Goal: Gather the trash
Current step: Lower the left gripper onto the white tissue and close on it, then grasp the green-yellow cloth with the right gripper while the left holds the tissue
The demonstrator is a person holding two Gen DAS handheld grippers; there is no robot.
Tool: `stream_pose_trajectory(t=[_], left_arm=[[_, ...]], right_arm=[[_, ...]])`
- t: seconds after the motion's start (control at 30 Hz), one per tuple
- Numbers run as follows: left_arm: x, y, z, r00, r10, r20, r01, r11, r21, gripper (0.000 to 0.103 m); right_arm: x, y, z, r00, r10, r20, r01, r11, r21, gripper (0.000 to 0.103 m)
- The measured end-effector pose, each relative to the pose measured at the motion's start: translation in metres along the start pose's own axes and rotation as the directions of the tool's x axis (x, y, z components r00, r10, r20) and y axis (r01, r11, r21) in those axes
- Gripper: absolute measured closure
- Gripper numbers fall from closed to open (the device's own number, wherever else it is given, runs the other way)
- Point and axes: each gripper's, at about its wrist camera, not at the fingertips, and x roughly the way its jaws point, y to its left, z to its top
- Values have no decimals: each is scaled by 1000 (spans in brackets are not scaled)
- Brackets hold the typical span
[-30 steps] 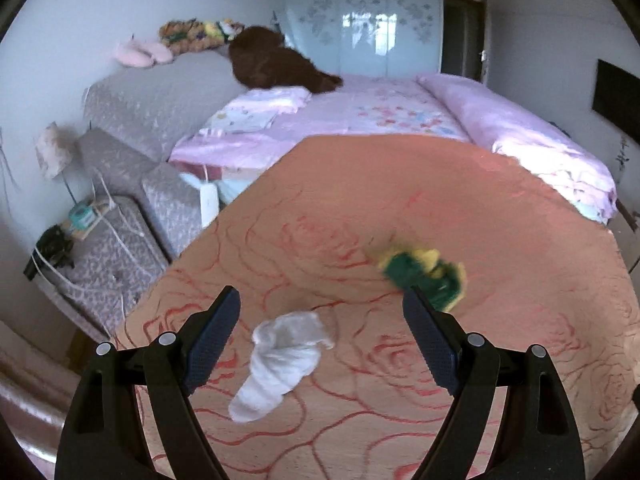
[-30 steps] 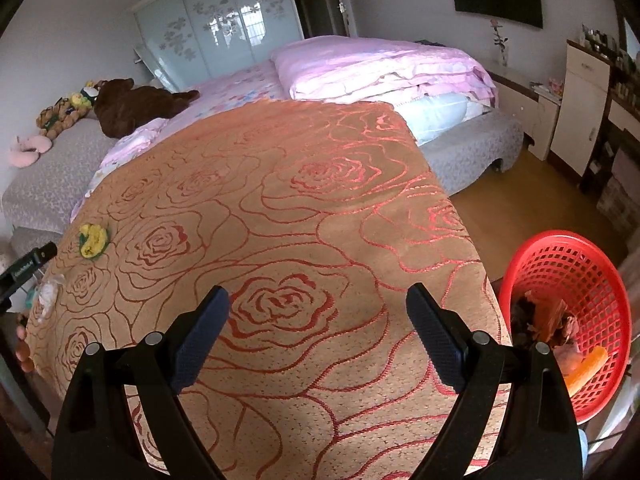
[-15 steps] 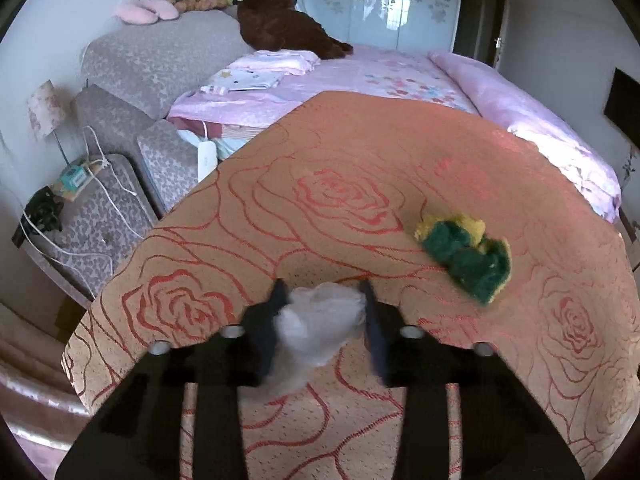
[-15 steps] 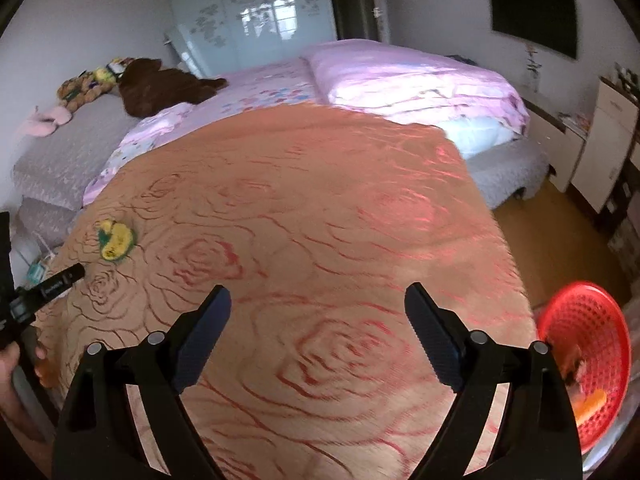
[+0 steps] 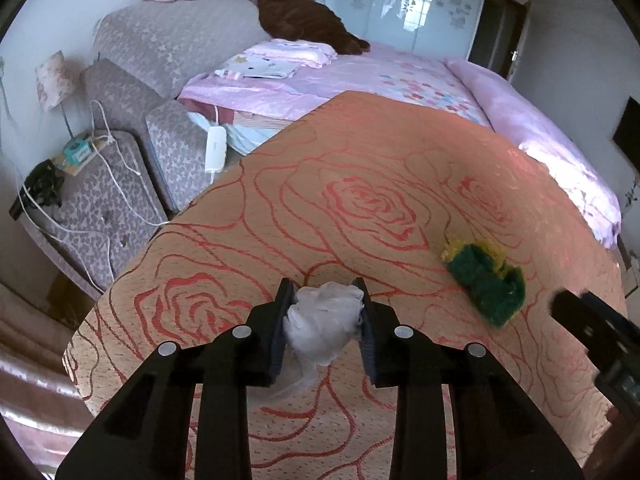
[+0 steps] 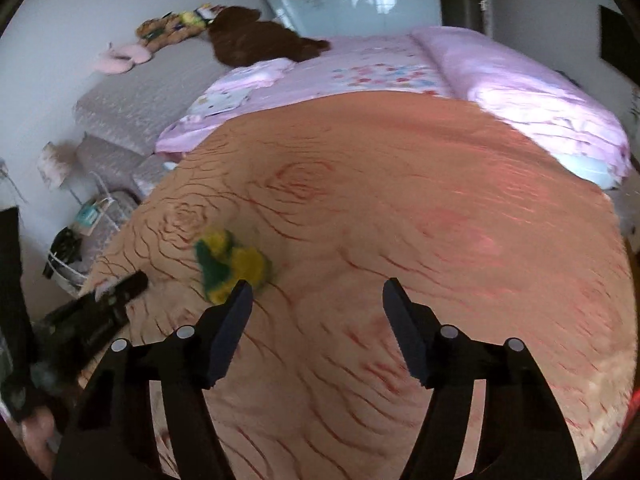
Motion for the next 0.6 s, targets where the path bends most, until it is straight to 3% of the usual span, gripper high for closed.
stream_pose_trajectory(t=[0.27, 0.4, 0.6], left_arm=[[1, 2, 2, 1000, -1, -1, 1, 1000, -19, 74], [-1, 3, 2, 1000, -2, -1, 2, 1000, -20, 74], [0, 1, 1, 1000, 7, 5, -7, 1000, 0, 74]], right_arm=[[29, 45, 18, 999, 48, -14, -49, 994, -97, 38], [47, 54, 18, 996, 61, -67, -68, 990, -120, 51], [43, 56, 13, 998, 36, -49, -43, 988, -151, 60]])
